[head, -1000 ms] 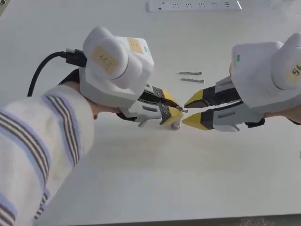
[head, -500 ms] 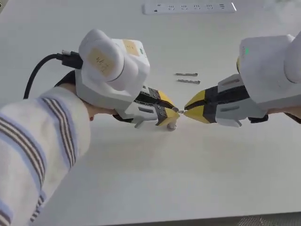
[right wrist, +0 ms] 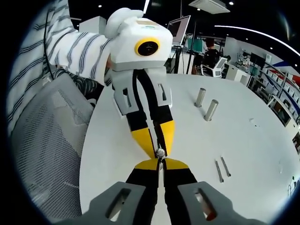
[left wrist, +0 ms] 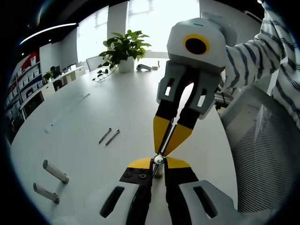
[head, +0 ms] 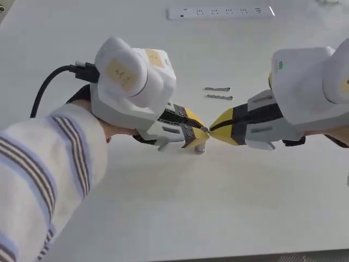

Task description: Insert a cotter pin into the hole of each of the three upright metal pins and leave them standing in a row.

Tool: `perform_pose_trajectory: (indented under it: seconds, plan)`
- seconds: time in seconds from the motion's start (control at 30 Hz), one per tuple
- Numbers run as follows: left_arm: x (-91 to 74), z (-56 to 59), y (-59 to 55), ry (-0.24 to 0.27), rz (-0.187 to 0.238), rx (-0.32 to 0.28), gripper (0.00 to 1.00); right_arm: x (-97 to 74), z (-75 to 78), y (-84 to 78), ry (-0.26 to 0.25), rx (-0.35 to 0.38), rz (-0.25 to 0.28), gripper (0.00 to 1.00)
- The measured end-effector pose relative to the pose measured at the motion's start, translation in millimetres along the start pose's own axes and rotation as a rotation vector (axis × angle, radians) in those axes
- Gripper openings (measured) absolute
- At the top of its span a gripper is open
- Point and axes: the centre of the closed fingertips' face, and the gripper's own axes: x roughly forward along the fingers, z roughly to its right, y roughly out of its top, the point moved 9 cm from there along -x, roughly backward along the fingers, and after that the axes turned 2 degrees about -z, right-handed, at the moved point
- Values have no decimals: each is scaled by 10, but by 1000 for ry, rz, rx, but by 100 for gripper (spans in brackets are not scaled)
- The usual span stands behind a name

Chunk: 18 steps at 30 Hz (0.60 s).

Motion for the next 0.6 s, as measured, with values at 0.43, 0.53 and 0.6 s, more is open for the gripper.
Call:
perform_pose_trajectory:
  seconds: [0.43,0.53,0.6]
  plan:
    - [-14,-11,-2,25,7,22,7,-24,-11,-13,-13,-10,-16,7]
    - [-53,-14,-8,40,8,6,14,-37,-22,-19,-15,-11,-23,7]
    - [-98,-20,-17,64,27,1,23,-43,-26,-18,-20,-3,-21,8]
